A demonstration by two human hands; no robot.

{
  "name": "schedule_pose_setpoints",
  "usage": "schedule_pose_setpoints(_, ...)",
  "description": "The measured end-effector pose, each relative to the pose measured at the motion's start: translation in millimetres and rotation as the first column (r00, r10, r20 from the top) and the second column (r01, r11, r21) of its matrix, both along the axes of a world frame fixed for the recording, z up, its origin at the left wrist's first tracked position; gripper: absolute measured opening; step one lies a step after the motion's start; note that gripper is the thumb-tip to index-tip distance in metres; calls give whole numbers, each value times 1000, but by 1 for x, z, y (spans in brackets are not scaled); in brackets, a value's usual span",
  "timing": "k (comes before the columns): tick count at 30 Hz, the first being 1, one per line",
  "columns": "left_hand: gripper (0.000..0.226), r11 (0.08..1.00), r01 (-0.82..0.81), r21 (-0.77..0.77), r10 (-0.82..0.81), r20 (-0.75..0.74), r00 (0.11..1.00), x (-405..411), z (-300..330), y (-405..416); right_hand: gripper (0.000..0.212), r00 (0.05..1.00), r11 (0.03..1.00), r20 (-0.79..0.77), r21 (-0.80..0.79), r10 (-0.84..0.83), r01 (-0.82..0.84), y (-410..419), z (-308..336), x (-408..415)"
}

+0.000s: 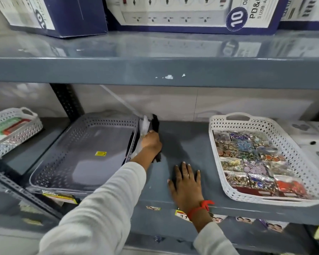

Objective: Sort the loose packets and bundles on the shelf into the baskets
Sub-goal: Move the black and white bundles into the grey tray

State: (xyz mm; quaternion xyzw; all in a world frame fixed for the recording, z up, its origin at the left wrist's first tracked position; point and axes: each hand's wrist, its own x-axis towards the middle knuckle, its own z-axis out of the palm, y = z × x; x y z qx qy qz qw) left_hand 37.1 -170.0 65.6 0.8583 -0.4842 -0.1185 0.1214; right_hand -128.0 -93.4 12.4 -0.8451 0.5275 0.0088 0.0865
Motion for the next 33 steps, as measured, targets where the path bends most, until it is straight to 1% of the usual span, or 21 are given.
schedule_pose_setpoints(2,28,998,-36,-50,29,-134,991,2,1,2,60,1000,1000,-3,-10,-8,8,1,0,1)
schedule_pose_setpoints(3,27,993,-70,-96,46,-234,971,2,2,2,60,1000,1000,-8,-20,-15,14,1,0,0)
schedule_pose_setpoints(5,31,962,-152,-225,43,-427,903,3,9,4,60,1000,999,8,-46,-10,11,2,-1,1)
schedule_pose_setpoints(6,29,937,-187,-294,18,-495,869,2,15,7,60,1000,998,19,-57,-10,11,3,-1,1)
schedule_pose_setpoints(8,19,876,-245,-416,-35,-561,827,3,32,18,60,999,997,31,-79,-11,13,5,-2,2)
schedule_pose_setpoints(10,10,792,-305,-529,-64,-570,819,12,48,32,60,999,995,30,-95,-14,17,6,-3,2)
schedule_pose_setpoints(12,11,727,-359,-586,-75,-587,806,31,55,48,61,999,994,35,-105,-23,26,6,-4,2)
schedule_pose_setpoints(13,14,717,-367,-592,-59,-577,815,44,54,56,61,999,994,37,-105,-28,32,6,-4,3)
schedule_pose_setpoints(14,16,729,-354,-586,-32,-546,837,56,52,64,62,999,994,37,-103,-36,39,6,-4,4)
schedule_pose_setpoints(16,13,779,-310,-545,20,-473,881,77,41,80,62,998,992,46,-114,-39,44,6,-5,4)
schedule_pose_setpoints(18,9,832,-280,-478,63,-421,905,91,26,94,63,998,991,61,-129,-29,36,6,-7,4)
schedule_pose_setpoints(21,22,926,-225,-302,123,-321,939,97,8,109,63,995,987,95,-155,-20,35,4,-11,4)
schedule_pose_setpoints(23,29,976,-139,-165,98,-237,967,94,4,117,65,993,983,115,-181,-24,44,3,-13,4)
schedule_pose_setpoints(26,36,999,-25,21,28,-172,985,92,3,122,75,992,981,122,-189,-20,43,3,-12,3)
schedule_pose_setpoints(28,34,996,-5,94,22,-171,985,96,3,123,77,994,984,111,-174,-16,35,3,-11,2)
schedule_pose_setpoints(29,36,993,-21,114,39,-160,986,97,5,122,79,994,984,113,-173,-13,33,3,-11,2)
schedule_pose_setpoints(31,42,990,-82,118,92,-80,993,97,14,121,75,994,985,110,-170,-18,36,4,-9,2)
schedule_pose_setpoints(32,40,991,-111,75,113,-27,993,95,20,119,71,995,986,101,-162,-22,38,4,-8,2)
schedule_pose_setpoints(33,37,992,-129,-6,129,-1,992,91,26,116,69,995,987,96,-155,-25,40,4,-8,2)
